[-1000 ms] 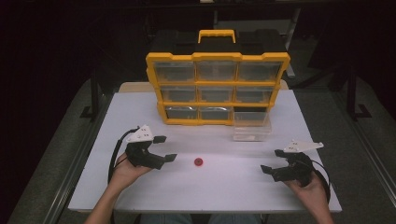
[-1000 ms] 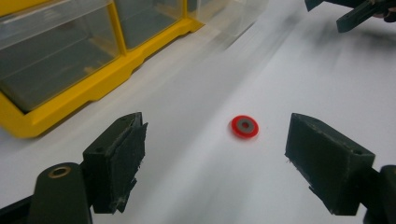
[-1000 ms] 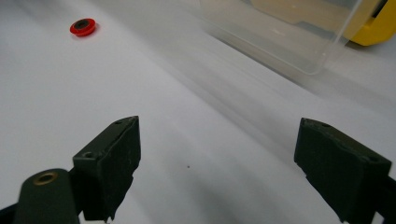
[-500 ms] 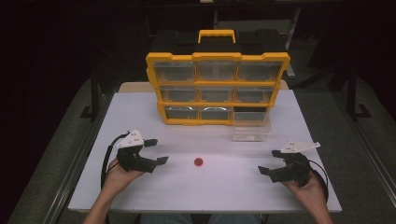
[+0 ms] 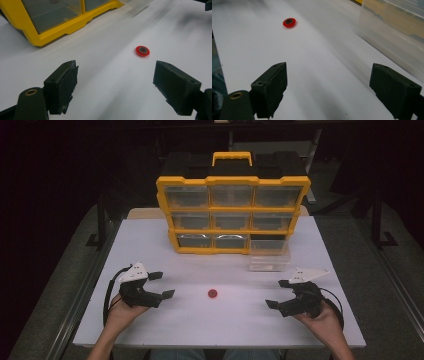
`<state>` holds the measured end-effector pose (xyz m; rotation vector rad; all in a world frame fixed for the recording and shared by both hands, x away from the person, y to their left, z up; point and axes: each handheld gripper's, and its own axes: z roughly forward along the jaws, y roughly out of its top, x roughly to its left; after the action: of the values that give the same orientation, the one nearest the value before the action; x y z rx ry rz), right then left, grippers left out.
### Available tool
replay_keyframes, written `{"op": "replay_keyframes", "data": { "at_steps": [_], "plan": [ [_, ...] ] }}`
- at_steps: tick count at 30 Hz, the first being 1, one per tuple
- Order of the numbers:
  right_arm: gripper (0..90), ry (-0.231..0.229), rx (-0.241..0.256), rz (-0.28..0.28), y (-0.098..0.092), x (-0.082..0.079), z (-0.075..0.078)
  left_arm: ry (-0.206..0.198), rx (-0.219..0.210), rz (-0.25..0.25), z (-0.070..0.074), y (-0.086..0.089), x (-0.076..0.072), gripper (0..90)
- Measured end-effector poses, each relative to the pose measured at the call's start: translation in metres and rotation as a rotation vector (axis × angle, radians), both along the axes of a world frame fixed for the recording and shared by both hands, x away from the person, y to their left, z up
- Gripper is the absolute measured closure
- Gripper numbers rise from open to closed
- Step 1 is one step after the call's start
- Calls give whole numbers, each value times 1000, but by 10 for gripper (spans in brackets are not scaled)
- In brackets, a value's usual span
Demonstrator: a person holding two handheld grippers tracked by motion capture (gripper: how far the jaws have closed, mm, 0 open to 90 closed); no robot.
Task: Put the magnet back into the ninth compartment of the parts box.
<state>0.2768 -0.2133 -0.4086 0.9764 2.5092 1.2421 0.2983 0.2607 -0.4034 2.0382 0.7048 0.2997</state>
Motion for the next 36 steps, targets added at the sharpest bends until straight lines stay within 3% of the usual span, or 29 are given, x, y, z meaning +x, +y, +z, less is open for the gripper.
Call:
{"op": "replay_keyframes", "data": {
  "at_steps": [20,23,36],
  "plan": [
    [170,47,-16,165,63,25,27,-4,-8,-1,0,4,-1,191],
    [192,55,-23,160,73,29,27,-6,-6,-5,0,3,-1,191],
    [263,91,-57,239,121,49,17,-7,2,-16,0,4,-1,197]
  ]
}}
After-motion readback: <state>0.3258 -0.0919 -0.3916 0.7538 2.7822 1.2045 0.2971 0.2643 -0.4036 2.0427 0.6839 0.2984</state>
